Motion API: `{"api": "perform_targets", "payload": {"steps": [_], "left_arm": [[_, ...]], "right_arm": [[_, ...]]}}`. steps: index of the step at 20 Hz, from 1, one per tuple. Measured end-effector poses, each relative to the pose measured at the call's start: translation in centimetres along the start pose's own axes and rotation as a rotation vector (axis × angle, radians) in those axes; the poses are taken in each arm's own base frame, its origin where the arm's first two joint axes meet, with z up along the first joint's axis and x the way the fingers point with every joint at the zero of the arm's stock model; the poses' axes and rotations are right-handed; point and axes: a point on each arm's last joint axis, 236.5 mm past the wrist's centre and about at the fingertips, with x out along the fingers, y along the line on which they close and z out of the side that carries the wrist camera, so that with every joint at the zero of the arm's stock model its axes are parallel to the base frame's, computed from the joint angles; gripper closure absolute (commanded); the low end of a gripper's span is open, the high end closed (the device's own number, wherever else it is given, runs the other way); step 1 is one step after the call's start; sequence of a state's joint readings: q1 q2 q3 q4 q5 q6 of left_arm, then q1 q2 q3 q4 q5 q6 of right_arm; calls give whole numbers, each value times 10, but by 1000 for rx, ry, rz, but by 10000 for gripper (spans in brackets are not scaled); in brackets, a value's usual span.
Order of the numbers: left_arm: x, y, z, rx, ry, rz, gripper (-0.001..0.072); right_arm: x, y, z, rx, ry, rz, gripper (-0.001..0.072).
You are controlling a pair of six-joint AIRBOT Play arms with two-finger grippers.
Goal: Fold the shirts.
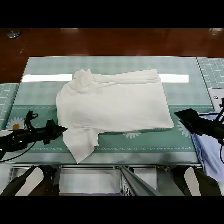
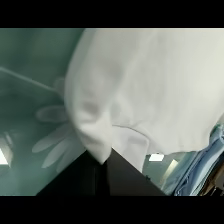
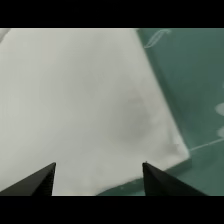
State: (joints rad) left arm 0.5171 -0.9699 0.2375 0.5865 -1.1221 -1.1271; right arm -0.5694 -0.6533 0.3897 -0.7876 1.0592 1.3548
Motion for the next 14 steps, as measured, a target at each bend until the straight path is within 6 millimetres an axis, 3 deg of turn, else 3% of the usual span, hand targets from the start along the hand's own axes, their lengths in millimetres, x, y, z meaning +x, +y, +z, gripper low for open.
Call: {"api": "perform_targets", "payload": {"steps": [3, 7, 10, 14], "left_arm": [[-5, -14, 8, 52, -12, -22, 667], [-14, -30, 23, 109, -37, -40, 668], [-16, -35, 27, 127, -44, -45, 667], [-17, -38, 27, 158, -45, -47, 668]], "right_arm": [[-9, -37, -1, 38, 11, -131, 91], [-3, -69, -28, 106, 105, -223, 91], [14, -74, -42, 126, 181, -224, 91], [45, -53, -34, 125, 214, -160, 91]]}}
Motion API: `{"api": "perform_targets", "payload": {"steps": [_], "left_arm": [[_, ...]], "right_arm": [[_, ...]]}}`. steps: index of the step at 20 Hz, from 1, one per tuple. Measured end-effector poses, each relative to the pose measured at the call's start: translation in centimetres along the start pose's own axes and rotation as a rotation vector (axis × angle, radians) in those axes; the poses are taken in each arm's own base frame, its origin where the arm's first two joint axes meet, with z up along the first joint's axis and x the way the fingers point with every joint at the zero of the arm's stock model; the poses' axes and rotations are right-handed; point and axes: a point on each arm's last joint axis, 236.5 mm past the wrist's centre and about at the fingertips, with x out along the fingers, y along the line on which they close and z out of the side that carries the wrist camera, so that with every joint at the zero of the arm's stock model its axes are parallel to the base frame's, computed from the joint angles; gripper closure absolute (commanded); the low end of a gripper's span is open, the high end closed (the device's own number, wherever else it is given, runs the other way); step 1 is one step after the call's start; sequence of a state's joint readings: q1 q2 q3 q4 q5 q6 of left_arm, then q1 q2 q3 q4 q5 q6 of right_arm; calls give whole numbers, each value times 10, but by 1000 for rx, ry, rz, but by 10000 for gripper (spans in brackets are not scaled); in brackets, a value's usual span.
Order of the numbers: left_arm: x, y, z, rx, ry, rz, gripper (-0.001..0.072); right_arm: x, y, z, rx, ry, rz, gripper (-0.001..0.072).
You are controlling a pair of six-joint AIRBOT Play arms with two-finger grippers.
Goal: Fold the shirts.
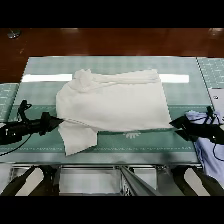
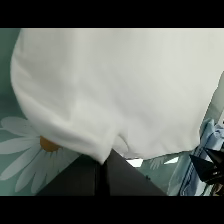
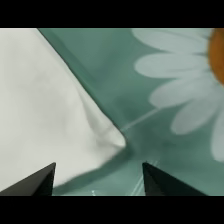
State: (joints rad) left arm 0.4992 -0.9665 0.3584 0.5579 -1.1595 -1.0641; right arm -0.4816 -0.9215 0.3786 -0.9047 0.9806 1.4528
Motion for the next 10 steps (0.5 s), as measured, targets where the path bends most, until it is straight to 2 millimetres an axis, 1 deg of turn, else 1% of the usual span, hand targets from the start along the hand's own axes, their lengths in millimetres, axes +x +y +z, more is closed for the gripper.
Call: {"api": "perform_targets", "payload": {"steps": [2, 3, 4, 5, 6, 8, 9, 10], "left_arm": [[2, -2, -3, 26, 14, 0, 668], [4, -4, -5, 39, 22, 1, 668], [6, -5, -7, 52, 31, 2, 668], [8, -6, -9, 62, 36, 4, 668], [9, -7, -10, 74, 41, 6, 668], [10, -9, -7, 93, 35, 11, 668], [9, -14, -2, 108, 26, 10, 668], [6, -20, 5, 122, 11, 7, 669]], "right_arm": [[14, 16, 3, -22, 32, 18, 100], [20, 25, 5, -32, 48, 26, 119], [28, 33, 6, -41, 68, 31, 217], [34, 39, 8, -57, 79, 28, 487], [40, 43, 11, -83, 93, 16, 690], [47, 62, 22, -114, 96, 29, 696], [46, 72, 27, -139, 98, 39, 696], [41, 89, 35, -172, 94, 60, 696]]}}
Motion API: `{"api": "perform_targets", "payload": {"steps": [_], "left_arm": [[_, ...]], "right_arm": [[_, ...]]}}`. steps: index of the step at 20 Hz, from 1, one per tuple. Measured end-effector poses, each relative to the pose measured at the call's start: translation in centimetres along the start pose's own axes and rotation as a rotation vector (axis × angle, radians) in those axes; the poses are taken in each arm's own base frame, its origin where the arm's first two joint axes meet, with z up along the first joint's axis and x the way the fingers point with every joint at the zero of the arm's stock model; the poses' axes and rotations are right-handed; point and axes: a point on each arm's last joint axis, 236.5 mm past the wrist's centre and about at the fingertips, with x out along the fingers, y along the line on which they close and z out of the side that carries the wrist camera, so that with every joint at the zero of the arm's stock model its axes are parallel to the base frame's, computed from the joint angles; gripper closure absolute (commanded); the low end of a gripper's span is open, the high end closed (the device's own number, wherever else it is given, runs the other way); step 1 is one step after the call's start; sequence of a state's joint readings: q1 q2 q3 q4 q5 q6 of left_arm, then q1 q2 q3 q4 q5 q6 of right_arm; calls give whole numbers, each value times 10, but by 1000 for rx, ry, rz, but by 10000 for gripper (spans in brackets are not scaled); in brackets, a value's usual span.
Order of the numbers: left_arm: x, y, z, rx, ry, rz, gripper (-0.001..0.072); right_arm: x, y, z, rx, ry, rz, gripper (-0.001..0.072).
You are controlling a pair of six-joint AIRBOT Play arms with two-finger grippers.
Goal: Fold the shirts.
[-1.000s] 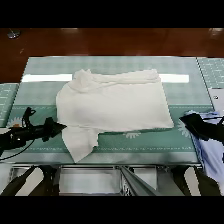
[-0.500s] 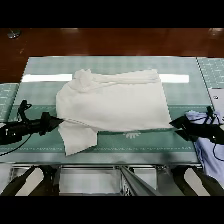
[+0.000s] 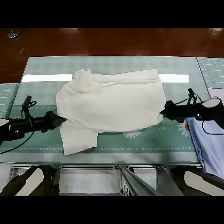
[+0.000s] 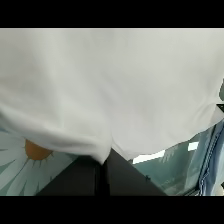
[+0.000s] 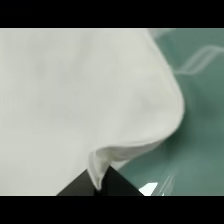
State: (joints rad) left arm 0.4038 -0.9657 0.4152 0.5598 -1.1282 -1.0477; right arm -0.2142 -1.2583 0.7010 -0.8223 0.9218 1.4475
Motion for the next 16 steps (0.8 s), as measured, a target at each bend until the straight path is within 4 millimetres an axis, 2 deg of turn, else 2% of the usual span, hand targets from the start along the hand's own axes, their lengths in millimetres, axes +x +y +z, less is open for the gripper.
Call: {"api": "perform_targets", "payload": {"steps": [2, 3, 4, 5, 6, 7, 9, 11, 12, 14, 16], "left_arm": [[-15, -30, 36, 43, -83, -44, 669], [-28, -54, 60, 85, -142, -79, 669], [-45, -83, 85, 140, -205, -115, 669], [-70, -120, 111, 214, -282, -156, 669], [-96, -154, 129, 299, -345, -177, 669], [-124, -190, 141, 392, -396, -189, 669], [-175, -242, 148, 567, -471, -129, 669], [-228, -281, 140, 711, -558, -2, 669], [-252, -295, 134, 756, -610, 55, 670], [-299, -324, 109, 841, -728, 145, 669], [-336, -346, 73, 919, -831, 213, 670]], "right_arm": [[-24, 41, 33, -90, -62, 52, 696], [-49, 71, 54, -157, -124, 86, 696], [-81, 107, 75, -233, -204, 126, 696], [-117, 139, 91, -313, -283, 151, 696], [-163, 173, 102, -399, -383, 172, 696], [-206, 200, 104, -475, -472, 180, 696], [-297, 244, 88, -619, -660, 172, 696], [-368, 264, 54, -716, -813, 147, 696], [-400, 269, 31, -753, -884, 136, 696], [-449, 270, -15, -805, -1001, 109, 696], [-484, 264, -58, -836, -1094, 89, 696]]}}
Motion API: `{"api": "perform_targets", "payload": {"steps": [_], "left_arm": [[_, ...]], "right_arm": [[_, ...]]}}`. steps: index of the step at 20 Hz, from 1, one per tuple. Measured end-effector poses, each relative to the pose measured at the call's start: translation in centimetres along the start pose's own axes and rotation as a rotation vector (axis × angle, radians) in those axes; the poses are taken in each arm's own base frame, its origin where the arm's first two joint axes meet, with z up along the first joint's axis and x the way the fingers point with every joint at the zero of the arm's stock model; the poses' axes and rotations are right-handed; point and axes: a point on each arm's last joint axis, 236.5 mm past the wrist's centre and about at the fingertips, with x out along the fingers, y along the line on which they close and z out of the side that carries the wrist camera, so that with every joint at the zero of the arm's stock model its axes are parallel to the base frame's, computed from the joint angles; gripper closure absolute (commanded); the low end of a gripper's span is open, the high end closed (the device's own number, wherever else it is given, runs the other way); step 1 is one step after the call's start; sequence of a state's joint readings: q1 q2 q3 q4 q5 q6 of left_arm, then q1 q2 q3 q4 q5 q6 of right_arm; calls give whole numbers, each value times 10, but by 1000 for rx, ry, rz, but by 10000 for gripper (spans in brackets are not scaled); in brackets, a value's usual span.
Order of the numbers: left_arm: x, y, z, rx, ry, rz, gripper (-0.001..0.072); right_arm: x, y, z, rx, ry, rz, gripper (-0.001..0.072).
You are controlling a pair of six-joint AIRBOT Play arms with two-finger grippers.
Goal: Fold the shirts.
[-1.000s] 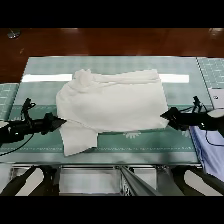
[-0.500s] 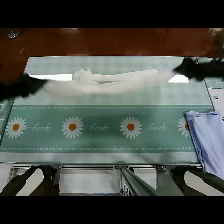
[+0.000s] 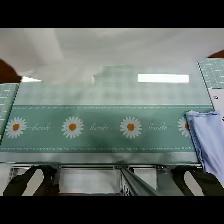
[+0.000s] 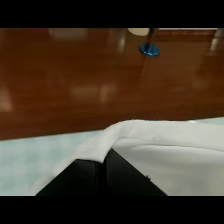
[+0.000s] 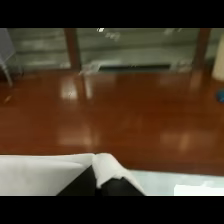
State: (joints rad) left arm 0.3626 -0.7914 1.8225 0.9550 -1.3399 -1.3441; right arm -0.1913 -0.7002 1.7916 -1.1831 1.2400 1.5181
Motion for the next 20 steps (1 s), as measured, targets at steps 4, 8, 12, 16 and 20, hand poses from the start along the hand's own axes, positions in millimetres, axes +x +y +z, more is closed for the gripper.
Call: {"api": "perform_targets", "payload": {"steps": [4, 8, 12, 16, 20], "left_arm": [[-81, -34, 15, 146, -113, 61, 670], [-127, -37, 10, 191, -154, 60, 670], [-95, -18, -28, 165, 8, 70, 669], [-8, 3, -102, 130, 295, 72, 669], [92, 22, -172, 84, 474, 80, 668]], "right_arm": [[-76, 15, 5, -48, -84, -53, 696], [-104, 12, -18, -40, -28, -109, 695], [-87, 4, -63, 9, 129, -109, 695], [-33, -8, -134, 96, 344, -65, 696], [48, -36, -208, 195, 496, -48, 696]]}}
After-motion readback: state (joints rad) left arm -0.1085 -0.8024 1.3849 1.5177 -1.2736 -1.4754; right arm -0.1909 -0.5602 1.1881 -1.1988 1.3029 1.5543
